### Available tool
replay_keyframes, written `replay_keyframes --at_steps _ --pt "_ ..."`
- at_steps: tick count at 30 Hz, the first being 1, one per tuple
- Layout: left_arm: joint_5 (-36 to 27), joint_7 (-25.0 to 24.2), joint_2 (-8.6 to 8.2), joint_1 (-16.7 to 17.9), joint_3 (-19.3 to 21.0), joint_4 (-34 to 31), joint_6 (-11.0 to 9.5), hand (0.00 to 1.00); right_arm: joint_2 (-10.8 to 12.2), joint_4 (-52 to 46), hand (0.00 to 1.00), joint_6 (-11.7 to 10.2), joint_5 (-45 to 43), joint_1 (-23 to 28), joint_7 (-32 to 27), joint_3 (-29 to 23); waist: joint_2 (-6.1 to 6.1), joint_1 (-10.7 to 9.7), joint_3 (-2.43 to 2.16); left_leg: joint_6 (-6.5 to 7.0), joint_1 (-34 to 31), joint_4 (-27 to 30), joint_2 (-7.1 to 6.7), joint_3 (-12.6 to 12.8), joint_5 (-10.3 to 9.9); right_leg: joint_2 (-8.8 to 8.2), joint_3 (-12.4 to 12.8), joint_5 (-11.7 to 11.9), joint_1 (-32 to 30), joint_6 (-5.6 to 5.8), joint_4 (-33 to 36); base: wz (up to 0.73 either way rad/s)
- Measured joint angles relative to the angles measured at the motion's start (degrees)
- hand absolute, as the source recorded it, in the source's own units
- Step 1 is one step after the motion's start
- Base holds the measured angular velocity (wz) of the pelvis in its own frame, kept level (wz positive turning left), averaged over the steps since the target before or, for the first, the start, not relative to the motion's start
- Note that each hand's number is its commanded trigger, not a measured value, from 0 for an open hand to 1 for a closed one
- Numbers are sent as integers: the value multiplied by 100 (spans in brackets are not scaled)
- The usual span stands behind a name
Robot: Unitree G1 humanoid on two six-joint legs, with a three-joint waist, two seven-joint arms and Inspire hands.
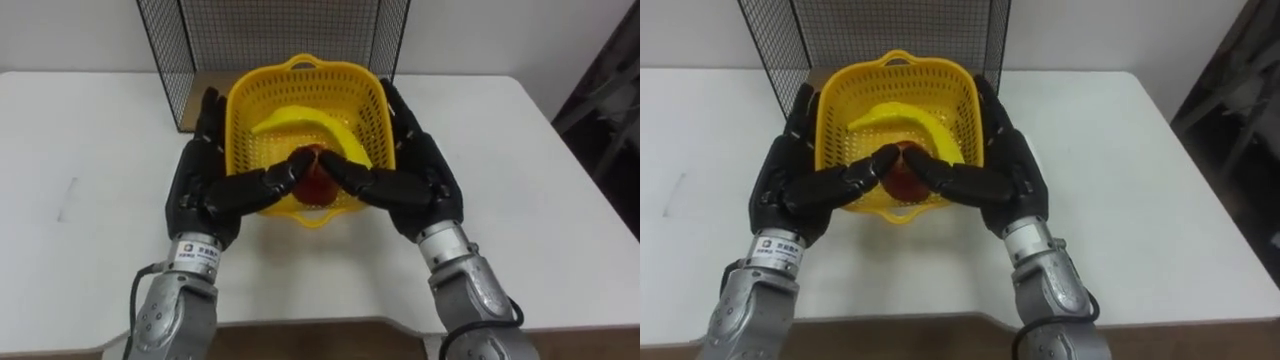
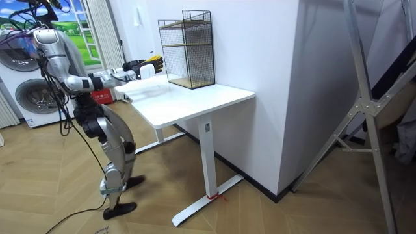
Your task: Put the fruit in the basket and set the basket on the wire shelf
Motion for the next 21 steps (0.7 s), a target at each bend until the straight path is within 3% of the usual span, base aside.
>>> replay_keyframes --at_steps 1,2,5,9,11,12,13,14,15,16,18,19,21 --pt "-3 -1 4 -5 2 -3 -20 0 -10 -3 0 -5 4 -16 14 -6 -64 -42 -49 100 42 -54 -93 24 66 -68 -5 -34 -3 77 -15 9" --pt "-9 -7 5 -6 -4 -5 -28 0 -28 -9 0 -13 26 -29 22 -8 -79 -37 -45 161 48 -47 -101 59 119 -75 -8 -41 4 102 -36 0" --pt "-9 -13 49 -2 -5 -8 -28 0 -40 -11 0 -29 40 -30 74 -2 -132 -29 -14 273 23 90 -209 106 21 -185 3 -45 37 190 -115 -3" --pt "-23 -37 39 -9 -27 -15 -35 0 -64 -39 0 -37 23 -33 72 -18 -159 -64 8 369 9 178 -463 158 -252 -492 -4 -296 8 358 170 4" --pt "-19 -37 22 -10 -57 -17 -46 0 -72 -47 0 -80 16 -38 69 -18 -188 -99 14 474 39 287 -611 185 -448 -700 -59 -463 -31 500 590 12" --pt "-15 -37 12 -11 -63 -18 -60 0 -69 -50 0 -99 8 -47 65 -17 -225 -128 32 555 107 285 -724 227 -504 -888 -85 -493 -230 554 1172 18" --pt "-16 -37 24 -14 -48 -24 -80 0 -60 -58 0 -100 -33 -57 65 -19 -287 -160 53 594 188 299 -831 275 -552 -1081 -56 -436 -500 586 1880 16" --pt "-17 -37 24 -13 -32 -23 -84 0 -60 -58 0 -100 -62 -63 65 -16 -311 -162 66 623 240 305 -879 287 -585 -1150 -14 -352 -622 598 2199 8" --pt "-17 -37 21 -12 -38 -22 -83 0 -61 -57 0 -99 -113 -57 65 -13 -305 -141 74 664 365 303 -904 302 -645 -1214 41 -84 -803 594 2629 -11" --pt "-15 -37 30 -17 -36 -24 -99 0 -50 -56 0 -103 -132 -65 65 -15 -267 -85 89 686 508 259 -873 329 -709 -1212 94 251 -904 584 2908 -16" --pt "-12 -36 41 -25 -39 -25 -122 0 -39 -57 0 -110 -186 -75 65 -19 -174 -71 91 708 665 144 -843 246 -775 -1135 77 492 -1009 587 3077 -13" --pt "-11 -35 41 -59 -35 -24 -163 0 -66 -56 0 -111 -176 -124 65 -24 -175 -60 90 720 743 43 -814 234 -781 -1108 33 295 -1130 583 3033 -3" --pt "-14 -35 41 -77 -36 -24 -165 0 -74 -56 0 -113 -136 -132 65 -25 -85 -47 148 730 929 -102 -743 226 -787 -935 -56 32 -1245 540 2533 5"
